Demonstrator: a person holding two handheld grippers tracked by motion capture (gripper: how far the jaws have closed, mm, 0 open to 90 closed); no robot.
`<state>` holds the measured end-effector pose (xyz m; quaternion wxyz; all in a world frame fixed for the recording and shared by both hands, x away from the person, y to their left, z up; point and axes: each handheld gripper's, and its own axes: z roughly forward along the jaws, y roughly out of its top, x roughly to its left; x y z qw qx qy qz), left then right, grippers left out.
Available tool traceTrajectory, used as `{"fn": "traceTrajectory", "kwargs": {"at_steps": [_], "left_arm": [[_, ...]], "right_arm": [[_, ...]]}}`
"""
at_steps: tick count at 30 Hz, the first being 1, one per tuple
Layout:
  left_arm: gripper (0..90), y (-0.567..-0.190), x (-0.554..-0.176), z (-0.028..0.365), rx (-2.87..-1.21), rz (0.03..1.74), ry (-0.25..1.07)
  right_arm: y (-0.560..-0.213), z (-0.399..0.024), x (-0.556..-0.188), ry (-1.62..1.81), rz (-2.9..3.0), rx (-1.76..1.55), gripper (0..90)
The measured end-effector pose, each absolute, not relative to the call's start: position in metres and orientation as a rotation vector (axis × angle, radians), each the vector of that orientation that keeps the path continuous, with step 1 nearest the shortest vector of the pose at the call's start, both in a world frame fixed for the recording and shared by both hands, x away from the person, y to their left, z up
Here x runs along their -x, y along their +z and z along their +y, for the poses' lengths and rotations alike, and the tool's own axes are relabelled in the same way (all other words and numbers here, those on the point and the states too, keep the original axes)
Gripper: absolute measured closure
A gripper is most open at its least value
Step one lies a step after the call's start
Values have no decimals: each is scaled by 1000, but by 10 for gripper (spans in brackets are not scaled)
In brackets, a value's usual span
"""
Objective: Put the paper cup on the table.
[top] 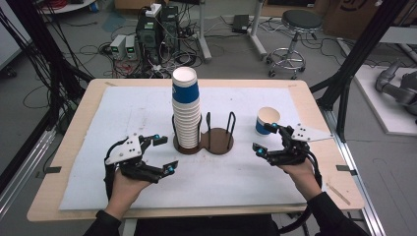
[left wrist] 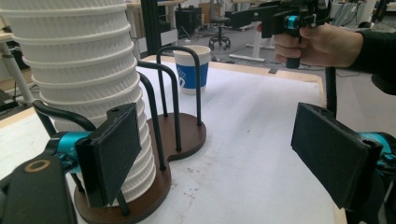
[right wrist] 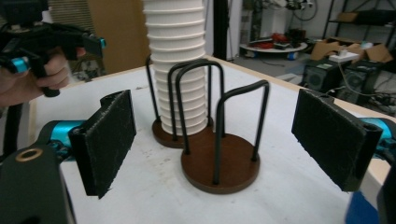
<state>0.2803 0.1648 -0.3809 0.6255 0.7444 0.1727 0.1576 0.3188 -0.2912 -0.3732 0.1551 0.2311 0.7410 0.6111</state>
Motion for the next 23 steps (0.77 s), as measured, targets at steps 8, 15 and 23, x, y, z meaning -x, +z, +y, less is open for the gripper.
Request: {"fn": "traceTrajectory", "kwargs": {"at_steps": [8, 15, 23], "left_arm": [[157, -380, -279, 169, -1697, 405, 373], [157, -380, -281, 167, -1704, 403, 368], [157, -380, -283, 167, -1705, 419, 376]], "right_arm": [[-374, -283, -318, 1753, 2162, -597, 139], [-376, -286, -319, 1741, 2153, -617, 139], [-377, -288, -320, 1741, 2144, -634, 139]]}}
